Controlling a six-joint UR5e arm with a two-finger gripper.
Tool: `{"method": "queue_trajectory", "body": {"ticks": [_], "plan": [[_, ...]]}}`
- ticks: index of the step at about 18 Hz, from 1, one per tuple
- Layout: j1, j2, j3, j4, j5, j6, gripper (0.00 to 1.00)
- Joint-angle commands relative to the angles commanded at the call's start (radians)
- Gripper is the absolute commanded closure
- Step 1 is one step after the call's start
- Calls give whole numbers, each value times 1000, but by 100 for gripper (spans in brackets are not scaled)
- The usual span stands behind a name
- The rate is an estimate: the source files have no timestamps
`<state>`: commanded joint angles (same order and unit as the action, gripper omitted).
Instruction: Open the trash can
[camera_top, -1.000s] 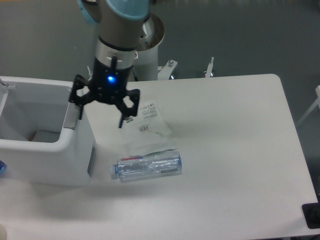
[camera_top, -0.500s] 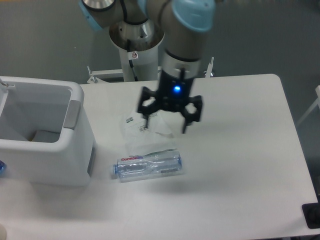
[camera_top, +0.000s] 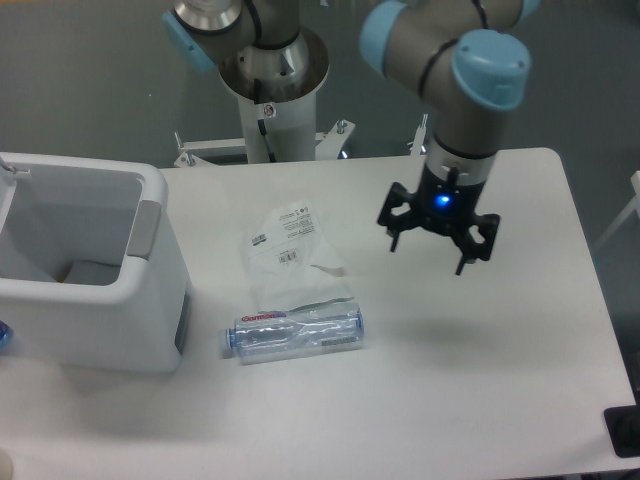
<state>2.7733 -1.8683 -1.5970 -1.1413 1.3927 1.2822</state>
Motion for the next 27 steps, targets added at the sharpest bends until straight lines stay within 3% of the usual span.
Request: {"method": "queue_trajectory", "body": {"ticks": [7, 27], "plan": [[58, -25, 17, 8, 5, 68, 0], [51, -35, 15, 8, 14, 65, 0]]}}
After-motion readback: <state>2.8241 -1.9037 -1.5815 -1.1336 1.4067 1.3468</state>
